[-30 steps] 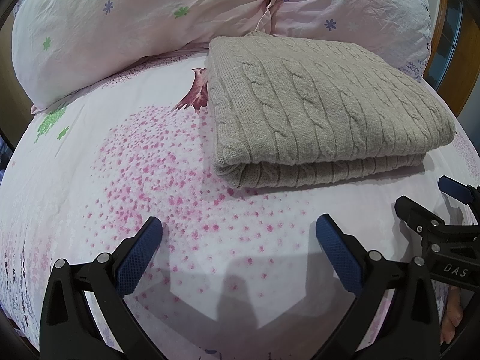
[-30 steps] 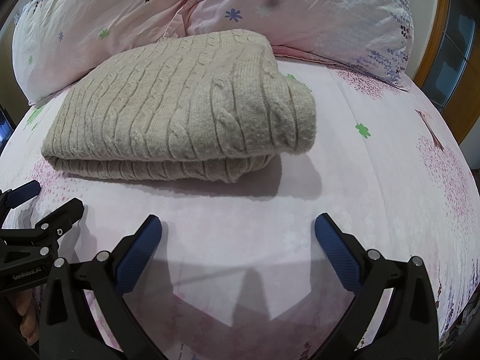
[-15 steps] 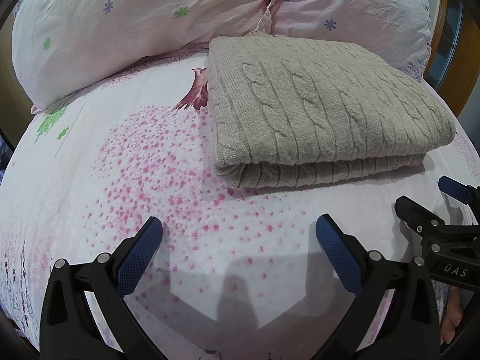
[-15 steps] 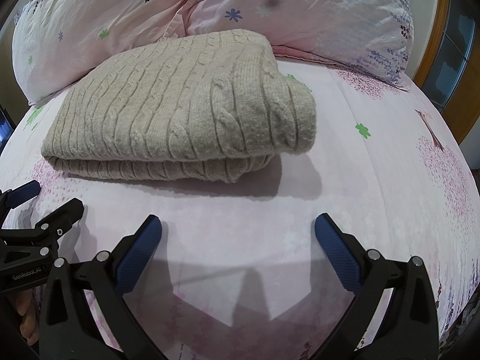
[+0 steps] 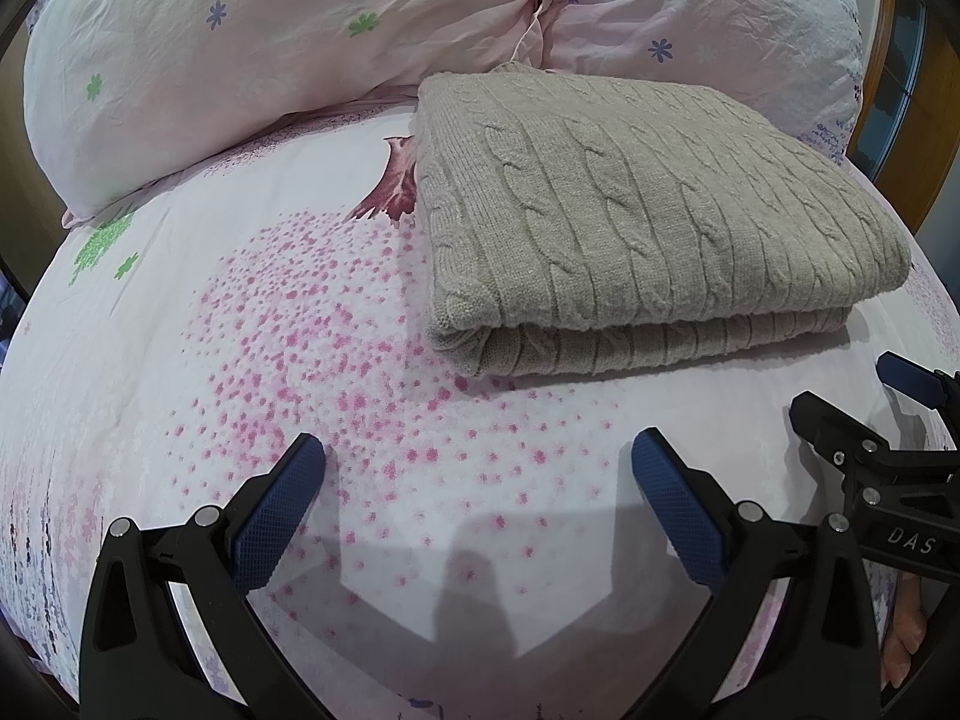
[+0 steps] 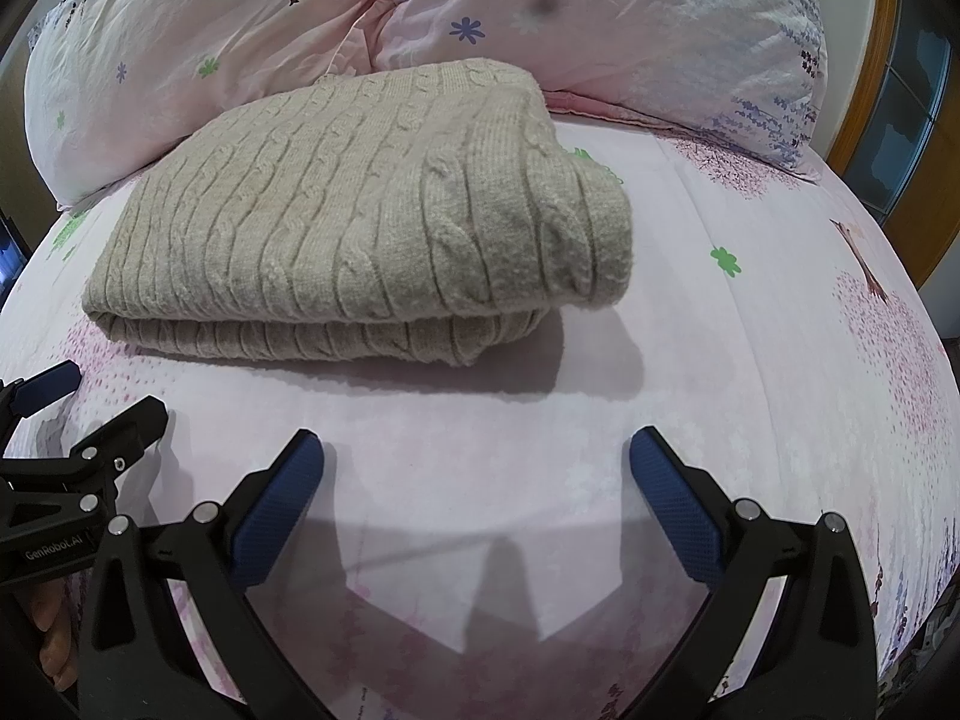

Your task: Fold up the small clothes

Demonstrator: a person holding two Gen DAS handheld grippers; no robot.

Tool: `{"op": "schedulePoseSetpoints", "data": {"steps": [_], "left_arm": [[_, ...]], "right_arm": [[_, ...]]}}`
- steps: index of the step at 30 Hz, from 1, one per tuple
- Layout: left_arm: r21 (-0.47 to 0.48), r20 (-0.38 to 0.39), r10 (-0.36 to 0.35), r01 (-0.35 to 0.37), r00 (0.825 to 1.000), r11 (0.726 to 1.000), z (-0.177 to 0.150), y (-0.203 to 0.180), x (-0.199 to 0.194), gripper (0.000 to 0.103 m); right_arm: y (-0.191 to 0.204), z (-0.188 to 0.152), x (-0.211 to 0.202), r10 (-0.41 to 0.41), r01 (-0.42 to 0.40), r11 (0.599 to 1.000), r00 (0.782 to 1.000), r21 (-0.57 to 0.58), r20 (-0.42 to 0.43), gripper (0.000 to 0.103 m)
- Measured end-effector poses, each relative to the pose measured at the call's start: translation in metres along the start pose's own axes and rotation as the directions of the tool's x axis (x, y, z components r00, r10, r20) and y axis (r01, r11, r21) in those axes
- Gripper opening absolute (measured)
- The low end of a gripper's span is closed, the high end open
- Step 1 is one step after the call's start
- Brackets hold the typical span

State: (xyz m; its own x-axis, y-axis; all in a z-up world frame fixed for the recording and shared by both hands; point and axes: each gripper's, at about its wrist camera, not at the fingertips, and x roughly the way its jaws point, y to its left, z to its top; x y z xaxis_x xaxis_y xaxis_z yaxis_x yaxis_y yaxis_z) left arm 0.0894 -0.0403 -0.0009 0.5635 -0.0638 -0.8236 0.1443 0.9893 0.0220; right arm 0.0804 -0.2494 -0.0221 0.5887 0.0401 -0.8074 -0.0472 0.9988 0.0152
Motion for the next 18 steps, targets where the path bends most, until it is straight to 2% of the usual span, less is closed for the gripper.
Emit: {"op": "schedulePoseSetpoints", "data": {"steps": [18], "left_arm": [[0.001, -0.011, -0.002, 0.002, 1.0, 1.0, 0.002, -0.0002, -0.0005, 0.102]], "right_arm": [[-0.0001, 0.0002, -0.0001, 0.0, 0.0, 1.0, 1.0, 0.0, 0.0, 0.101]]}}
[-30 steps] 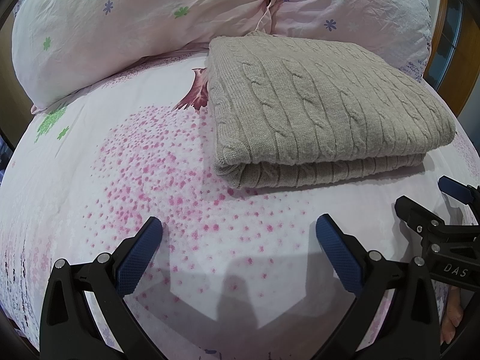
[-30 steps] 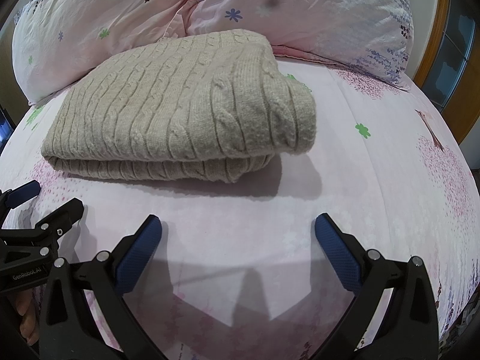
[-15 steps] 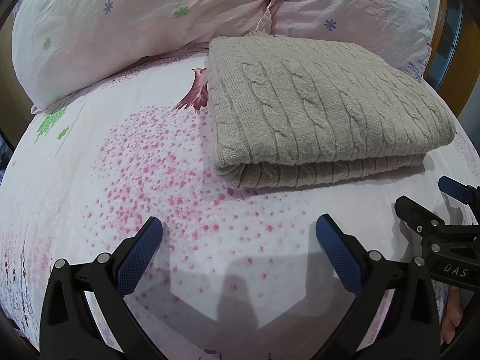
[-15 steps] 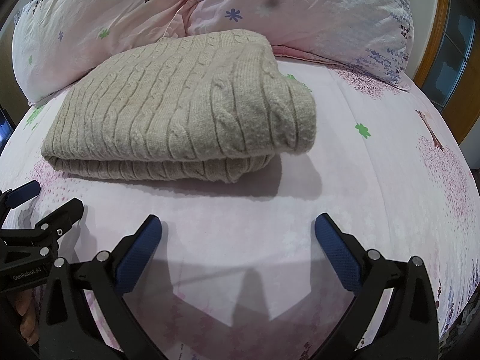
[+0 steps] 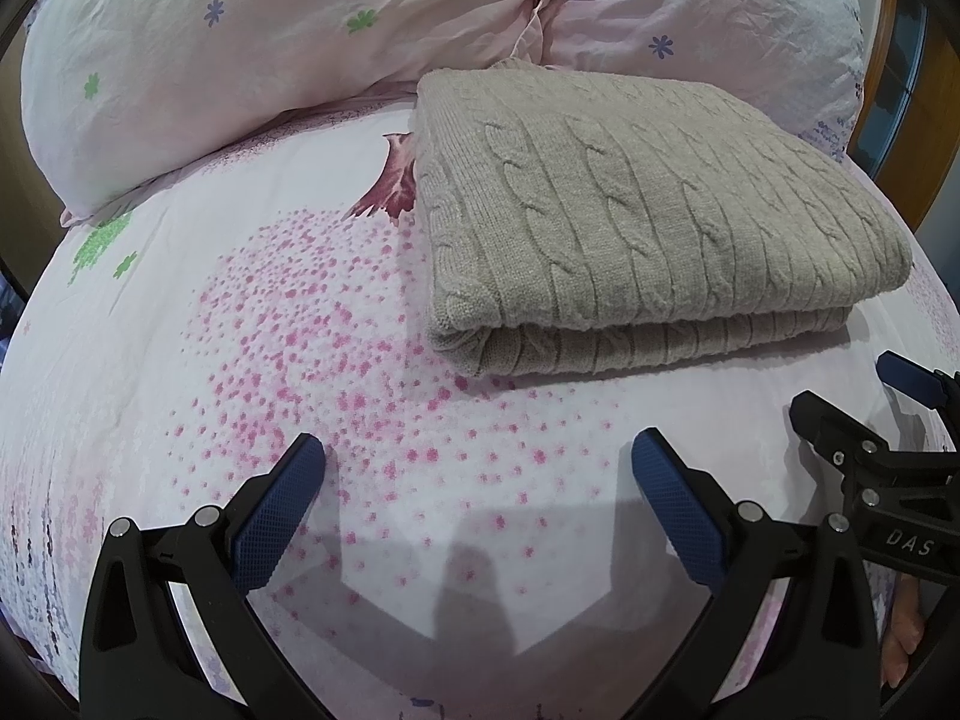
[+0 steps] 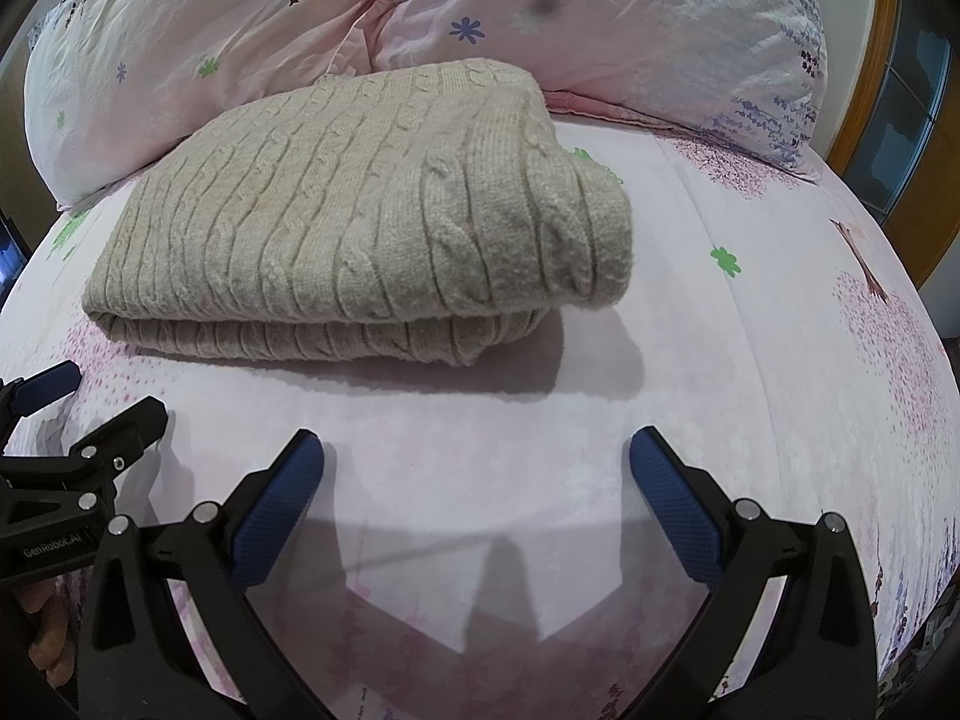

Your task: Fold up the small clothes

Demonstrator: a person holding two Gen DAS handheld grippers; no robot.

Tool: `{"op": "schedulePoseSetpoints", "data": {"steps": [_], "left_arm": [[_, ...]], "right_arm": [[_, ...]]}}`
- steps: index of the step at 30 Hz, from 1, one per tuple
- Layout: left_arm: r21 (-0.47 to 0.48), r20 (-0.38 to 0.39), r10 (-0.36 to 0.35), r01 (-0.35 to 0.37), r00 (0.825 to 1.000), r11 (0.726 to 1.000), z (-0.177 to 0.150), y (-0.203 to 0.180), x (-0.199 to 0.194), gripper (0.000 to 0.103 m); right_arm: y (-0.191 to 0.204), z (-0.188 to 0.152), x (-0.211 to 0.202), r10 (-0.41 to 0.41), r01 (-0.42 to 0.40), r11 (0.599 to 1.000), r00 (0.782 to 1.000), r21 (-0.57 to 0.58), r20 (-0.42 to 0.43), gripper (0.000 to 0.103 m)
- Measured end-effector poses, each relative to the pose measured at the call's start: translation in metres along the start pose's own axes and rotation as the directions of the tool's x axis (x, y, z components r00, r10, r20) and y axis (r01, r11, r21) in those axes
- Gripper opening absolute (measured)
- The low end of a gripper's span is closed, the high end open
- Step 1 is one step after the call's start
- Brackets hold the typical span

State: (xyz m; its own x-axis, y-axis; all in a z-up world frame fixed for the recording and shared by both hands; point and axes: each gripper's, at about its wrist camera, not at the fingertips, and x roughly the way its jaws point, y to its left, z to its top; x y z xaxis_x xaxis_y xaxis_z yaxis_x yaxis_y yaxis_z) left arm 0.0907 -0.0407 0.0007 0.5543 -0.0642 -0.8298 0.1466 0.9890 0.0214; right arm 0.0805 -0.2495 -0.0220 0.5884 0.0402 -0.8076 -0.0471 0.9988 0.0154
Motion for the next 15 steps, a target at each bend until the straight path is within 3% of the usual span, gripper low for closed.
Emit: {"op": "schedulePoseSetpoints", "data": {"steps": [15], "left_arm": [[-0.001, 0.006, 0.001, -0.001, 1.0, 1.0, 0.0001, 0.0003, 0.0002, 0.102]], "right_arm": [[0.0, 0.0001, 0.0, 0.0, 0.0, 1.0, 1.0, 0.0, 0.0, 0.101]]}}
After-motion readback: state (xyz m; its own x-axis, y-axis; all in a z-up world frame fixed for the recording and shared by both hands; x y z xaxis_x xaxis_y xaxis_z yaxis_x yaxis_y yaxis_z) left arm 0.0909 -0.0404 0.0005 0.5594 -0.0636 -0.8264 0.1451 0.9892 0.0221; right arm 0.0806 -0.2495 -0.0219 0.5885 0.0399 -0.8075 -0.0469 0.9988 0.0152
